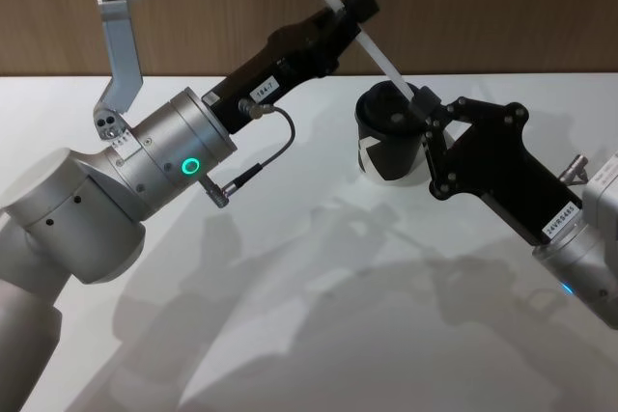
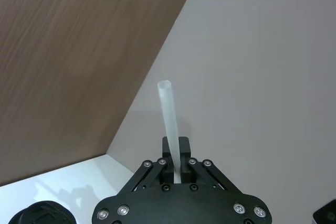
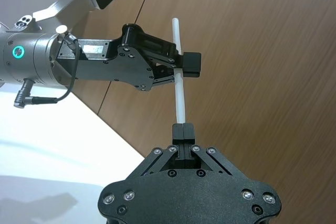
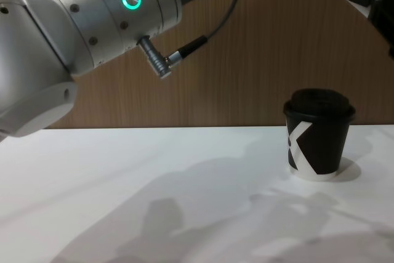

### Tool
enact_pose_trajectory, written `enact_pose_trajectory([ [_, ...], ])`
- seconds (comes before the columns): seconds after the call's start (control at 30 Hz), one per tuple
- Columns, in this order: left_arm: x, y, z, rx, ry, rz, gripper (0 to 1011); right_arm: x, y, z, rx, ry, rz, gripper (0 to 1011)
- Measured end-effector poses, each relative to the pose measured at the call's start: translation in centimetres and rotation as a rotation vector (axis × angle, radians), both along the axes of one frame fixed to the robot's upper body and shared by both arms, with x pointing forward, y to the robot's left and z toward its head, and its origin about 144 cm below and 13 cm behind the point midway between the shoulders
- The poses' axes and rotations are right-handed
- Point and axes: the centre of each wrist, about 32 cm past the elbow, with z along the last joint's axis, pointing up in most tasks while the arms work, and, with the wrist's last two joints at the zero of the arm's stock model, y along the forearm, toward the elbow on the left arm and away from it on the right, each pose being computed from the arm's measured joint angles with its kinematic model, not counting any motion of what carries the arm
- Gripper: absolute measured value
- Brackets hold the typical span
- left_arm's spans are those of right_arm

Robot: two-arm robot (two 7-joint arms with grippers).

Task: Pick up the straw with one hand, pass it to the other hand, and insert it into the cup.

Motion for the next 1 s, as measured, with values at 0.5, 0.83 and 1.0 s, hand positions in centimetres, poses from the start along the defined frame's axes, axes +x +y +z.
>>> enact_pose_trajectory([
  [0.5,0.00,-0.01,0.01,0.000,0.000,0.000,7,0.00,0.00,0.00,0.000,0.000,0.000,0],
  [0.83,0.01,0.01,0.01,0.000,0.000,0.000,7,0.00,0.00,0.00,0.000,0.000,0.000,103],
  [1.0,0.00,0.01,0.01,0.000,0.000,0.000,7,0.00,0.00,0.00,0.000,0.000,0.000,259],
])
